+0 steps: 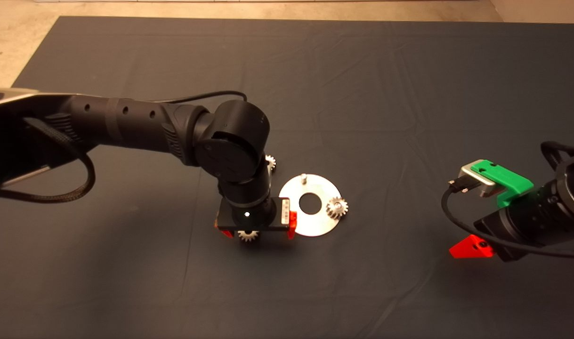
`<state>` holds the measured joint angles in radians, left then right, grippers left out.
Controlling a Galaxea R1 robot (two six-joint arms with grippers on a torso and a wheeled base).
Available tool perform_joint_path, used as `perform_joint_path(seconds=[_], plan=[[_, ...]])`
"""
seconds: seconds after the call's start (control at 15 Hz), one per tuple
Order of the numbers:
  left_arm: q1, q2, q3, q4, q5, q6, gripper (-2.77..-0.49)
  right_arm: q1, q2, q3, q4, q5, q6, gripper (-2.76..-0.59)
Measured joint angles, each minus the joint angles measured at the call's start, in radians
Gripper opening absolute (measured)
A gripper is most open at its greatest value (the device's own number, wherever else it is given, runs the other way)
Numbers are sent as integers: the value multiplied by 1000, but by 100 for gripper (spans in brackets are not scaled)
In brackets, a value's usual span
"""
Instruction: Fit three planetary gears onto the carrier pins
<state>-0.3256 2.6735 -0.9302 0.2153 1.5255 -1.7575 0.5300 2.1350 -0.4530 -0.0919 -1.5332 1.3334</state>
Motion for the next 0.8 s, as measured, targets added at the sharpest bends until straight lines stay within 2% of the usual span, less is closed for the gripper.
perform_joint_path(seconds=[0.13, 0.47, 0.8], plan=[[9, -19, -7, 3, 1, 1, -50, 0, 0, 0, 0, 1, 0, -105], [34, -23, -14, 25, -1, 27, -50, 0, -11, 4, 1, 2, 0, -105], [44, -28, -17, 43, 0, 52, -50, 1, -32, 18, 3, 3, 0, -105]])
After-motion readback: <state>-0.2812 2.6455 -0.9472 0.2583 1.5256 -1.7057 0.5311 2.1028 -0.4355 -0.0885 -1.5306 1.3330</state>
